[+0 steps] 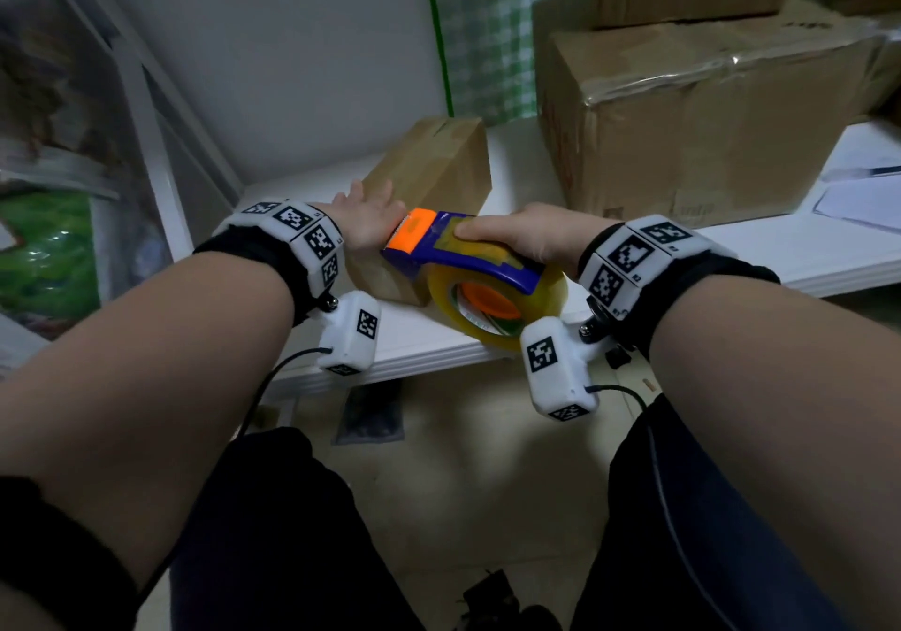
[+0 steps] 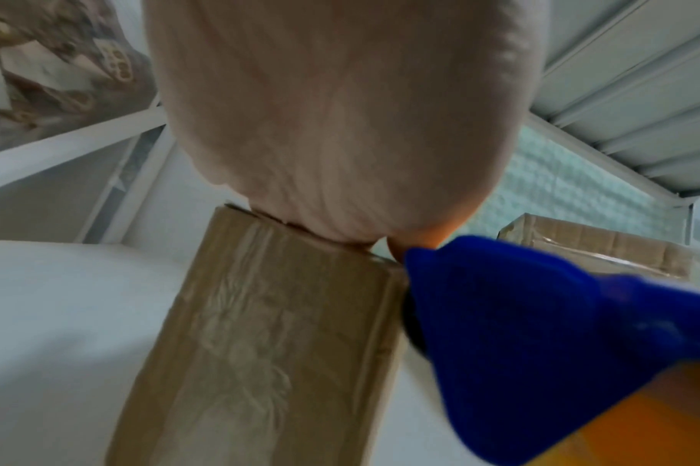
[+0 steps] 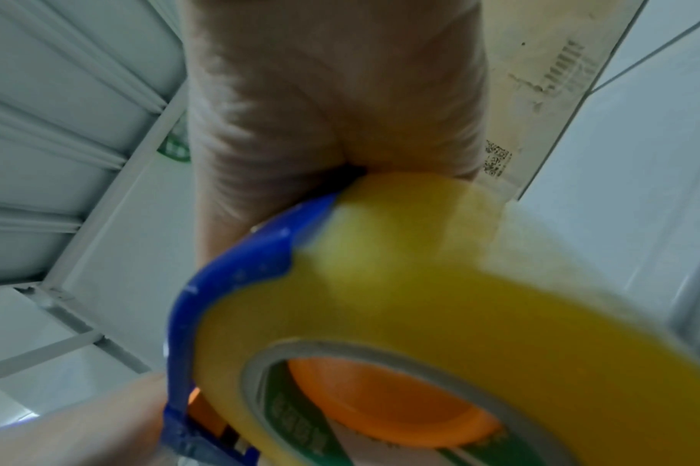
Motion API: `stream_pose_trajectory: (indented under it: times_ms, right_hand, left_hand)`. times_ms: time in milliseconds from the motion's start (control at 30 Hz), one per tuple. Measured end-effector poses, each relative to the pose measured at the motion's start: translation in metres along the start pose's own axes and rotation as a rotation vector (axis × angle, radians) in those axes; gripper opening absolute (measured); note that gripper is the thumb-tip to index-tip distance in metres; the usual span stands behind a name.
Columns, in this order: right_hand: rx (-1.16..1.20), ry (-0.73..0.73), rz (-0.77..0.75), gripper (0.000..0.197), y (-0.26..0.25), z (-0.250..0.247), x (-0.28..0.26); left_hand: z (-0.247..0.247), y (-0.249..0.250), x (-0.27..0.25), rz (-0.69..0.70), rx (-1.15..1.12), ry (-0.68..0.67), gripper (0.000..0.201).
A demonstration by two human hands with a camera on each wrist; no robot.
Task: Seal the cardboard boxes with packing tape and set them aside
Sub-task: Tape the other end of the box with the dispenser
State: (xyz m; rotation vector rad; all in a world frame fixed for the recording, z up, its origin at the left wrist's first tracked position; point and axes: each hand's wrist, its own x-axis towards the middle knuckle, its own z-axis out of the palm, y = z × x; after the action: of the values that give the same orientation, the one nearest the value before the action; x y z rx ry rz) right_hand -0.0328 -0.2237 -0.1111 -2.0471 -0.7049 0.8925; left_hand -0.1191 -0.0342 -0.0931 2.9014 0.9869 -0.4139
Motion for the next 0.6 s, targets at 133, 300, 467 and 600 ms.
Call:
stream_pose_trajectory:
  times_ms: [133, 300, 467, 600]
  right_hand:
    - [0.071, -0.061, 0.007, 0.061, 0.01, -0.01, -0.004]
    - [0.105, -0.065, -0.036, 0.062, 0.01, -0.014, -0.01]
    - [0.041, -0.047, -0.033, 0.052, 0.017, -0.028, -0.025]
    - [0.01, -0.062, 0.004, 0.044, 0.021, -0.039, -0.036]
  left_hand:
    - [0.004, 0.001, -0.004, -0.085, 0.048, 0.023, 0.057]
    - [0.001, 0.002, -0.005, -0.09, 0.052, -0.015, 0.059]
    - [-0.001, 0.003, -0.008, -0.07, 0.046, -0.048, 0.061]
    - [-0.001, 0.002, -0.007, -0.054, 0.025, -0.065, 0.067]
